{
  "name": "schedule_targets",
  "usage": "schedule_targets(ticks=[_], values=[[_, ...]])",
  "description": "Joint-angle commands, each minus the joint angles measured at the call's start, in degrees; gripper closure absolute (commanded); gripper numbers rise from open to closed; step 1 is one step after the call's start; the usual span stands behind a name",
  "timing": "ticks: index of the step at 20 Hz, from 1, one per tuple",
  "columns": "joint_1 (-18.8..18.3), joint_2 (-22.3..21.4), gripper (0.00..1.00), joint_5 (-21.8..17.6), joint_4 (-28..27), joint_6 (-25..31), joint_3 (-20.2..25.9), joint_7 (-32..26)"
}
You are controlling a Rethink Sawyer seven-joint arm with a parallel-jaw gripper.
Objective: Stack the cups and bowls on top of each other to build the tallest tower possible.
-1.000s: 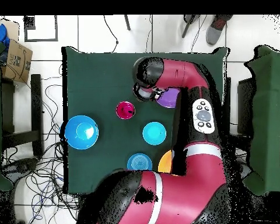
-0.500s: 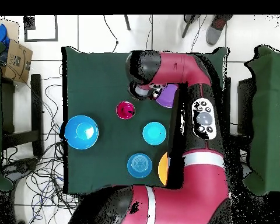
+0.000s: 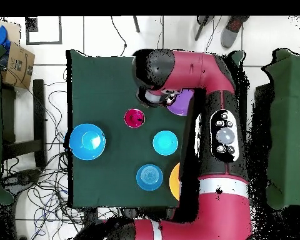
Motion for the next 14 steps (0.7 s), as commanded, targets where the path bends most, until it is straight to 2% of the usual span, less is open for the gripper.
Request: schedule_targets(ticks=[1, 4, 8, 14], values=[[-0.2, -1.0, 0.00, -4.1, 9.3, 0.3, 1.4, -9.4], [-1.6, -2.7, 0.00, -3.5, 13.0, -2.8, 1.8, -10.0], [-2.5, -4.8, 0.00, -3.2, 16.7, -4.1, 2.2, -10.0], [-2.7, -5.1, 0.00, -4.2, 19.4, -7.2, 2.9, -8.8]])
